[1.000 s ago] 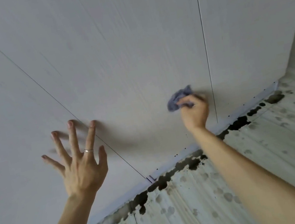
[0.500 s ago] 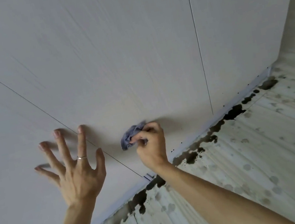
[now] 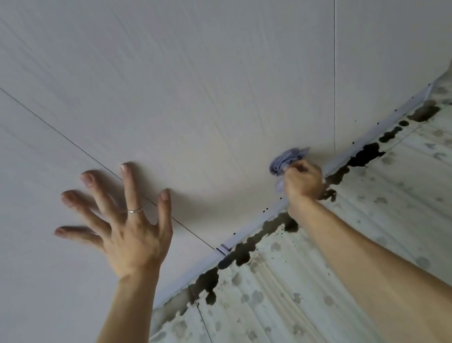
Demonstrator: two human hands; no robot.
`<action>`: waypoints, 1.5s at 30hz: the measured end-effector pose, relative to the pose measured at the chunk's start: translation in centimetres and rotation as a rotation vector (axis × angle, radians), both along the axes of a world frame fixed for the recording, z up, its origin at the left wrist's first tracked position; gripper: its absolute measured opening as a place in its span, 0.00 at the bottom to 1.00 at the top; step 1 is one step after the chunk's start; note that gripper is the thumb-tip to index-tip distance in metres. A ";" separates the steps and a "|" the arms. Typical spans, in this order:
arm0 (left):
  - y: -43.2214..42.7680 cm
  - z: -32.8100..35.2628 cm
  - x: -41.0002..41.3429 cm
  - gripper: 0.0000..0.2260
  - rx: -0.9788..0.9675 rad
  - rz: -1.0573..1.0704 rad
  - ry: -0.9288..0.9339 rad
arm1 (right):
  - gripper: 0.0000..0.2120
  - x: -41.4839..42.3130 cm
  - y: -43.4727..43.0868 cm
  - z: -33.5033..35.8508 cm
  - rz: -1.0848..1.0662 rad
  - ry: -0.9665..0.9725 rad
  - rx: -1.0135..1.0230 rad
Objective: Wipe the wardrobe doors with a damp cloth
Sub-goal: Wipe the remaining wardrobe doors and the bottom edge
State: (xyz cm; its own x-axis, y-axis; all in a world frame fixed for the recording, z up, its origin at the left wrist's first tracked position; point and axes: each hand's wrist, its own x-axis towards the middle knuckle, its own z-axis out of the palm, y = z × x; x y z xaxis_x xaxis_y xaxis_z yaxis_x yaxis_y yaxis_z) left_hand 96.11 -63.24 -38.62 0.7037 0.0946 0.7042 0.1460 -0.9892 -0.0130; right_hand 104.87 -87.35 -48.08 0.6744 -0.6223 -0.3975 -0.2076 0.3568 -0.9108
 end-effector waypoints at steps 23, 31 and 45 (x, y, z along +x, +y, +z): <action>-0.5 -0.3 0.6 0.32 -0.040 -0.010 -0.050 | 0.14 -1.0 1.8 -5.0 -0.100 0.122 0.569; 1.2 -0.5 -1.1 0.34 0.090 -0.057 0.061 | 0.08 -7.6 15.3 -5.6 0.289 0.308 0.693; 2.0 -0.5 -1.3 0.36 0.079 -0.121 0.123 | 0.10 0.3 0.7 -0.5 -0.138 0.045 0.414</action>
